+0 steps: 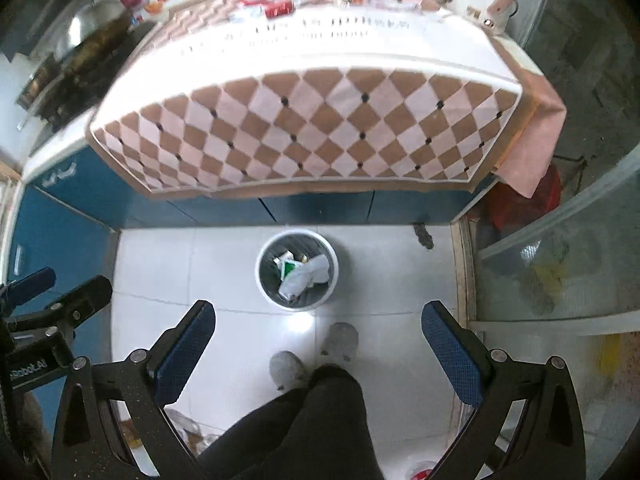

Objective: Collect trash
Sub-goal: 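Grasp the red wrapper with the left tool while the right tool grasps the clear plastic wrap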

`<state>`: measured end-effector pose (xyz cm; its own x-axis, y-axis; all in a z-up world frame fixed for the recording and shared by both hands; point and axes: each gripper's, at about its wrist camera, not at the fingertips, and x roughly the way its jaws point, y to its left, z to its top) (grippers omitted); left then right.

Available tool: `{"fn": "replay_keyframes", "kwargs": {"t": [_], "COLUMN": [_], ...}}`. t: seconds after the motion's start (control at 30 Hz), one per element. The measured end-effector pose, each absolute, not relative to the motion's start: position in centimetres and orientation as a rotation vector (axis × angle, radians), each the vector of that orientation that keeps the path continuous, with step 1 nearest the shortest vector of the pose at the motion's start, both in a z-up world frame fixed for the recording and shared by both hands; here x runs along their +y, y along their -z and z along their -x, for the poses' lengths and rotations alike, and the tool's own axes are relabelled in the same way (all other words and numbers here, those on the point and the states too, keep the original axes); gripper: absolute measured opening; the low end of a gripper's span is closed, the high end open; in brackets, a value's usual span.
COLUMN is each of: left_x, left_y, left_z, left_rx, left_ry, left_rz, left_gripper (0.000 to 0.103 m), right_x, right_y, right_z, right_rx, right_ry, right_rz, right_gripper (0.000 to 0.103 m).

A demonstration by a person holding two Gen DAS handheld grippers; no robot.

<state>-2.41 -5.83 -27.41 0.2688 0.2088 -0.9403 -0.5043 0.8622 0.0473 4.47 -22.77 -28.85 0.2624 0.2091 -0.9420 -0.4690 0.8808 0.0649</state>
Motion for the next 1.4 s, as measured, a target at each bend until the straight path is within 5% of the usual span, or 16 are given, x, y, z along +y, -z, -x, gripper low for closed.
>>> {"fn": "replay_keyframes", "kwargs": {"t": [0.23, 0.47, 0.93, 1.13, 1.23, 1.37, 1.4], "left_x": [-3.7, 2.3, 13.0, 13.9, 13.2, 13.0, 13.0], "left_y": [22.6, 21.5, 32.3, 36.4, 35.9, 35.6, 35.5], "left_z": [-1.2, -13.2, -42.6, -47.4, -48.2, -47.9, -47.5], "left_rx": [1.075, 1.042, 1.265, 1.306, 1.291, 1.297, 1.294], "left_ry": [-0.582, -0.659, -0.639, -0.582, -0.573, -0.553, -0.557], "left_rz": [0.243, 0.256, 0.480, 0.510, 0.438, 0.408, 0.410], "left_gripper": [0.103, 0.103, 0.100, 0.064, 0.012, 0.007, 0.007], "right_x": [-23.0, -20.2, -14.3, -10.2, -8.1, -6.6, -6.6], "right_y": [24.5, 22.5, 31.3, 36.2, 38.0, 38.3, 38.2], "right_z": [-7.0, -19.1, -55.2, -62.2, -63.2, -62.5, -62.2], "right_rx": [1.200, 1.176, 1.255, 1.293, 1.267, 1.188, 1.167], "right_ry": [-0.506, -0.541, -0.381, -0.357, -0.332, -0.317, -0.325], "right_rz": [0.080, 0.007, -0.025, 0.081, 0.190, 0.266, 0.267], "right_gripper": [0.103, 0.103, 0.103, 0.103, 0.102, 0.095, 0.081]}}
